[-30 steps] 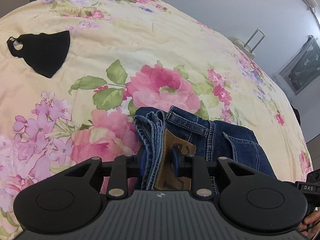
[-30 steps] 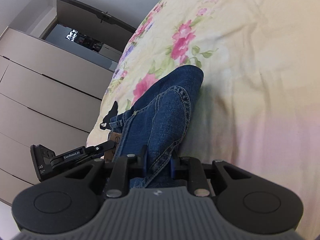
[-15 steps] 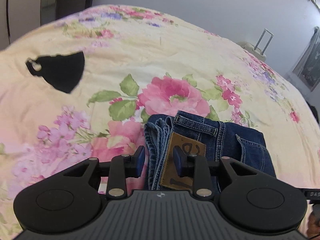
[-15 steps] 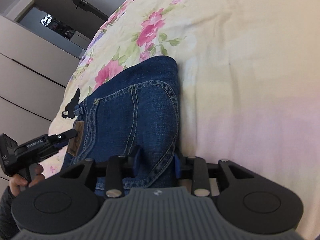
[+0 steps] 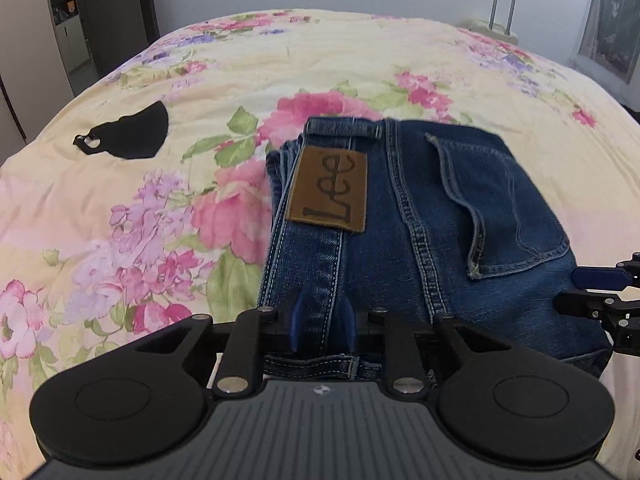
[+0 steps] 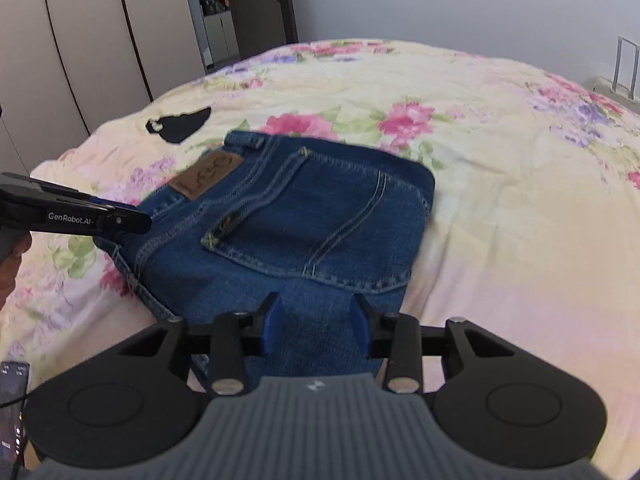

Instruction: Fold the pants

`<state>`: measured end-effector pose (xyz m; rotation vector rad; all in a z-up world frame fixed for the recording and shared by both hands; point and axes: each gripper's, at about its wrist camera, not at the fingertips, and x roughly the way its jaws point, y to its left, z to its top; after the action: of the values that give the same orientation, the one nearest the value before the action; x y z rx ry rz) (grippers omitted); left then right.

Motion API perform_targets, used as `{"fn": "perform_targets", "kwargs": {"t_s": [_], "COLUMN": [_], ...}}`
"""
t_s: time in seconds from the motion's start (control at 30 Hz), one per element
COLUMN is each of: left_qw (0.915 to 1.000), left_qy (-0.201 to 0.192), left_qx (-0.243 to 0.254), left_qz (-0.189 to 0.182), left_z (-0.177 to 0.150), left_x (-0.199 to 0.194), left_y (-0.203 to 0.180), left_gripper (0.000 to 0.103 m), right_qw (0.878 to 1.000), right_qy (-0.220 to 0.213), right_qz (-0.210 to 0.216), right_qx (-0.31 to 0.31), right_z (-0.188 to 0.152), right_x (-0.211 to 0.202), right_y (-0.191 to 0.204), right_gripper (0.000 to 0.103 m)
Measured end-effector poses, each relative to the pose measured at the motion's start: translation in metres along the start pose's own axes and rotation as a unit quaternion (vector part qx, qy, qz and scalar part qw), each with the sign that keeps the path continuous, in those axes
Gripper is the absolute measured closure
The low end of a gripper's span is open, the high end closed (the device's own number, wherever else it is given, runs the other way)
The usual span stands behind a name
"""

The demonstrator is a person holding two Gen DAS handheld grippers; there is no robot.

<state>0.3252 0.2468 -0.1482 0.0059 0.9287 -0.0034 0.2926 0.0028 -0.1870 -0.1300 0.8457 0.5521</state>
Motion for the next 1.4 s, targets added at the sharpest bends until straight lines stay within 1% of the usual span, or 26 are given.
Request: {"fn": "perform_targets", "kwargs": {"t_s": [0.13, 0.23, 0.33, 0.4, 0.47, 0.5, 0.53, 0.57, 0.6, 0.63, 0.7, 0.77, 0.83, 0.87, 0.9, 0.93, 0.97, 1.03, 1.07, 1.13, 1.2, 1.3, 1.33, 1.4], "left_qw": [0.9995, 0.999, 0.9983, 0.9983, 0.9989, 0.999, 0.9987, 0.998, 0.9969, 0.9956, 0.9928, 0.9898, 0.9858, 0.9835, 0.9809, 0.9773, 0.9733, 0.9658, 0.963, 0.9577, 0.953, 0.9477, 0.9481, 0.9525], "left_qy": [0.021, 0.031, 0.04, 0.033, 0.011, -0.002, -0.017, -0.032, -0.046, -0.061, -0.086, -0.112, -0.141, -0.158, -0.173, -0.19, -0.207, -0.233, -0.24, -0.253, -0.262, -0.266, -0.262, -0.251], "left_qx": [-0.011, -0.004, -0.007, -0.004, -0.002, 0.0, 0.006, 0.015, 0.024, 0.032, 0.039, 0.042, 0.045, 0.045, 0.048, 0.051, 0.054, 0.059, 0.061, 0.063, 0.07, 0.075, 0.071, 0.057], "left_qz": [0.019, 0.032, 0.042, 0.047, 0.046, 0.044, 0.047, 0.053, 0.059, 0.064, 0.073, 0.078, 0.079, 0.076, 0.075, 0.078, 0.083, 0.098, 0.106, 0.122, 0.136, 0.16, 0.165, 0.162], "left_z": [-0.002, 0.001, 0.008, 0.014, 0.02, 0.024, 0.029, 0.036, 0.044, 0.052, 0.068, 0.082, 0.091, 0.096, 0.099, 0.103, 0.105, 0.104, 0.102, 0.091, 0.071, 0.034, 0.022, -0.002], "left_x": [0.014, 0.014, 0.008, -0.005, -0.026, -0.04, -0.055, -0.07, -0.085, -0.102, -0.138, -0.176, -0.215, -0.235, -0.253, -0.273, -0.292, -0.325, -0.338, -0.358, -0.369, -0.367, -0.362, -0.35], "left_y": [-0.001, -0.007, -0.01, -0.014, -0.015, -0.016, -0.017, -0.017, -0.018, -0.019, -0.017, -0.016, -0.015, -0.014, -0.014, -0.014, -0.016, -0.018, -0.02, -0.026, -0.034, -0.05, -0.055, -0.064], "left_gripper": [0.075, 0.075, 0.075, 0.075, 0.074, 0.074, 0.074, 0.074, 0.074, 0.074, 0.073, 0.069, 0.06, 0.057, 0.051, 0.046, 0.044, 0.03, 0.026, 0.013, 0.009, 0.008, 0.008, 0.008], "right_qw": [0.999, 0.999, 0.998, 0.998, 0.997, 0.998, 0.998, 0.999, 0.999, 1.0, 1.0, 0.999, 0.997, 0.995, 0.993, 0.989, 0.986, 0.981, 0.977, 0.972, 0.968, 0.961, 0.96, 0.959], "right_qy": [0.033, 0.045, 0.057, 0.066, 0.071, 0.068, 0.057, 0.045, 0.032, 0.02, -0.006, -0.038, -0.072, -0.088, -0.108, -0.132, -0.151, -0.178, -0.193, -0.214, -0.234, -0.253, -0.255, -0.257], "right_qz": [0.001, -0.005, 0.003, 0.008, 0.012, 0.013, 0.011, 0.007, 0.005, 0.003, -0.003, -0.014, -0.029, -0.037, -0.045, -0.057, -0.067, -0.082, -0.086, -0.092, -0.094, -0.102, -0.105, -0.106], "right_qx": [0.003, -0.028, -0.016, -0.014, -0.017, -0.016, -0.013, -0.01, -0.007, -0.004, -0.002, -0.008, -0.015, -0.016, -0.016, -0.016, -0.017, -0.017, -0.016, -0.005, 0.02, 0.046, 0.05, 0.058], "right_z": [-0.009, -0.012, -0.006, -0.001, 0.007, 0.011, 0.015, 0.02, 0.025, 0.031, 0.042, 0.055, 0.067, 0.07, 0.074, 0.077, 0.079, 0.082, 0.081, 0.077, 0.066, 0.042, 0.032, 0.012], "right_x": [0.026, 0.035, 0.038, 0.036, 0.028, 0.021, 0.011, 0.0, -0.012, -0.026, -0.052, -0.083, -0.117, -0.132, -0.151, -0.171, -0.19, -0.221, -0.241, -0.268, -0.292, -0.316, -0.321, -0.326], "right_y": [-0.001, 0.004, -0.001, -0.003, -0.004, -0.006, -0.008, -0.009, -0.011, -0.013, -0.013, -0.01, -0.002, 0.001, 0.005, 0.01, 0.014, 0.022, 0.025, 0.033, 0.04, 0.049, 0.053, 0.06], "right_gripper": [0.067, 0.066, 0.066, 0.067, 0.066, 0.064, 0.061, 0.053, 0.05, 0.049, 0.043, 0.042, 0.034, 0.028, 0.025, 0.025, 0.023, 0.022, 0.022, 0.021, 0.021, 0.021, 0.021, 0.021]}}
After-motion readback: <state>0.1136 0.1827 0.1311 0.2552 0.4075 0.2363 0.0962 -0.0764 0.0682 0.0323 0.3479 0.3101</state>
